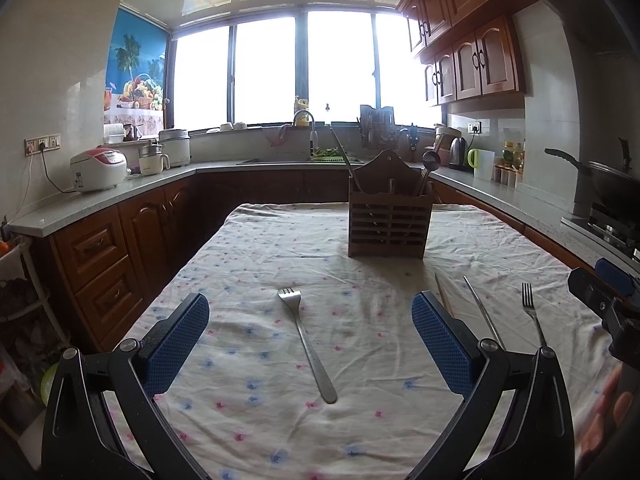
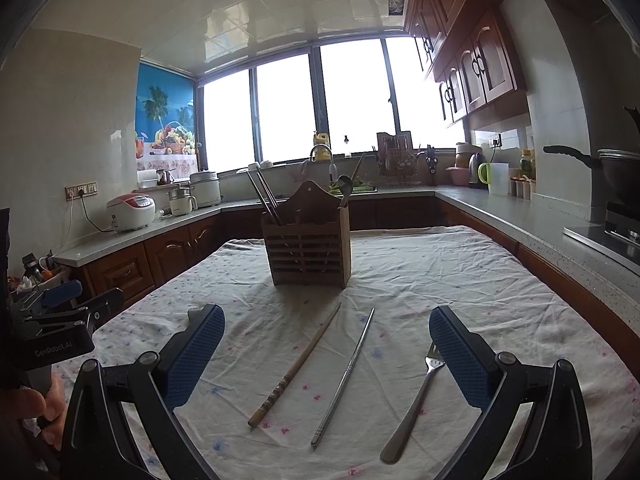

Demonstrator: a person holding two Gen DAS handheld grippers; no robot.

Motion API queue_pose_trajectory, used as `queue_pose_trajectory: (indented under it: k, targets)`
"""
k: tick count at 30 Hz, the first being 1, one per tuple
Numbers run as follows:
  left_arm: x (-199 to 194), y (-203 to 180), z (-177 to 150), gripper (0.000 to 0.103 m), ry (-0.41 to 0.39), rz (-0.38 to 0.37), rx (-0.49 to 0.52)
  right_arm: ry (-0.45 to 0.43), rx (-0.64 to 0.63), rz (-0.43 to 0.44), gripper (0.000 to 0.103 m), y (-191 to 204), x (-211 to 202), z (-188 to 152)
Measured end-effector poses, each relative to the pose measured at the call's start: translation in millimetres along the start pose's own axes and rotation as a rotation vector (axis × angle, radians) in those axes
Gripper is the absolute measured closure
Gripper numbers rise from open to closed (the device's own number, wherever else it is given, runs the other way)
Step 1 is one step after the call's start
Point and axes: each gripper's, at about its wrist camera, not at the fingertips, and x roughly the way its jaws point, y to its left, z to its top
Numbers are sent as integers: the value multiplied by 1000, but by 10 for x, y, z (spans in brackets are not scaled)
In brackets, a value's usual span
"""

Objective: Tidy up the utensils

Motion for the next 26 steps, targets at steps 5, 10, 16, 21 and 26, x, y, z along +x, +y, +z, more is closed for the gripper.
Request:
queue_pose_trajectory:
  k: [5, 10, 16, 21, 26]
  targets:
    - [13, -1, 1, 0, 2, -2, 0, 1, 0, 1, 0, 0, 0, 0]
    - [39, 4, 10, 0, 5, -8, -1, 0, 1, 0, 0, 0, -1, 1]
    - [57, -1, 18, 0, 7, -19, -1, -1, 2, 2, 0, -6, 8, 9]
    - [82, -14, 28, 0, 15, -37, 0, 1, 2, 0, 0, -4, 15, 10]
    - [91, -51, 52, 0, 20, -55, 1, 9, 9, -1, 0, -25, 40, 25]
